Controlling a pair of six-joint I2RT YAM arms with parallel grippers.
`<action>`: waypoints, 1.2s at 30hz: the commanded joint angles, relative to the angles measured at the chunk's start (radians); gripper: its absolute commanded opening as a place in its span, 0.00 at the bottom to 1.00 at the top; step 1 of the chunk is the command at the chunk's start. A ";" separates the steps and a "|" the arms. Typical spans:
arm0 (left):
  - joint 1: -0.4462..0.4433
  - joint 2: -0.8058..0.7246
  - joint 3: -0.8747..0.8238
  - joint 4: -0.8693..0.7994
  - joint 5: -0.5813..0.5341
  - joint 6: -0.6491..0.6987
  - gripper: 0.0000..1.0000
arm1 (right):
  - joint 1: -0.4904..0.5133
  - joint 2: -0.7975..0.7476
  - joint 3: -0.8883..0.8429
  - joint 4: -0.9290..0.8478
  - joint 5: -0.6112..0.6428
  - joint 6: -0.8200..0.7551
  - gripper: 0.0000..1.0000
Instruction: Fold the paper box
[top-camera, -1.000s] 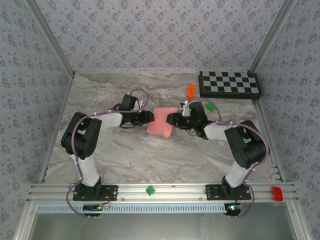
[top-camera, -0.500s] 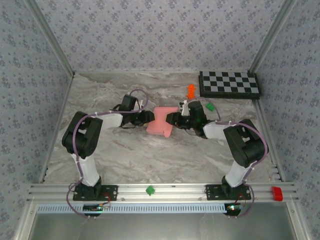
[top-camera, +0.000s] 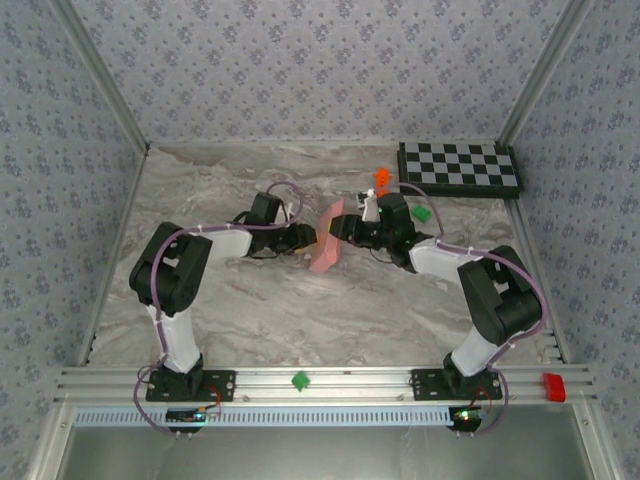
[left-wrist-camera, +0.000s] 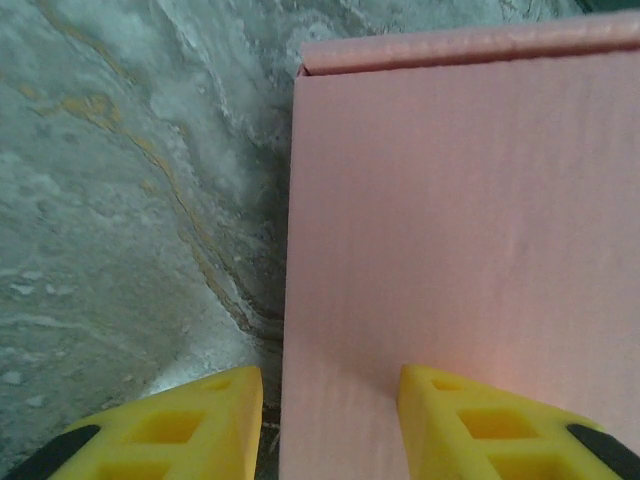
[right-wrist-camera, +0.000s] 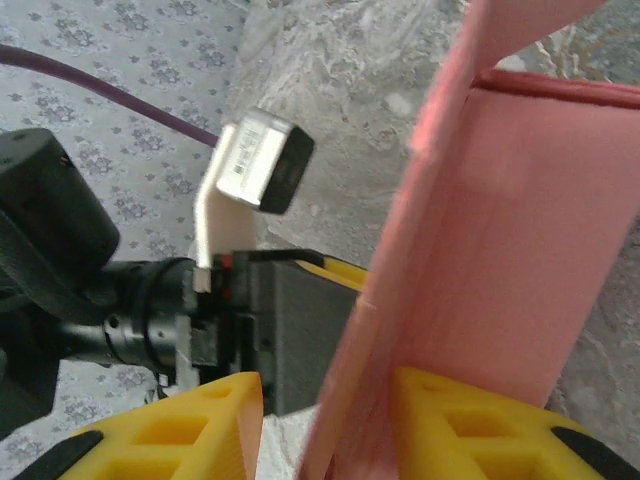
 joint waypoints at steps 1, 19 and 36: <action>-0.017 0.009 -0.008 0.032 0.054 -0.013 0.41 | 0.017 -0.004 0.034 -0.044 -0.006 -0.027 0.39; 0.006 -0.137 -0.039 -0.111 -0.172 0.017 0.44 | 0.054 -0.046 0.185 -0.341 0.116 -0.180 0.47; 0.016 -0.046 0.128 -0.226 -0.163 0.087 0.41 | 0.018 -0.132 0.148 -0.489 0.227 -0.213 0.46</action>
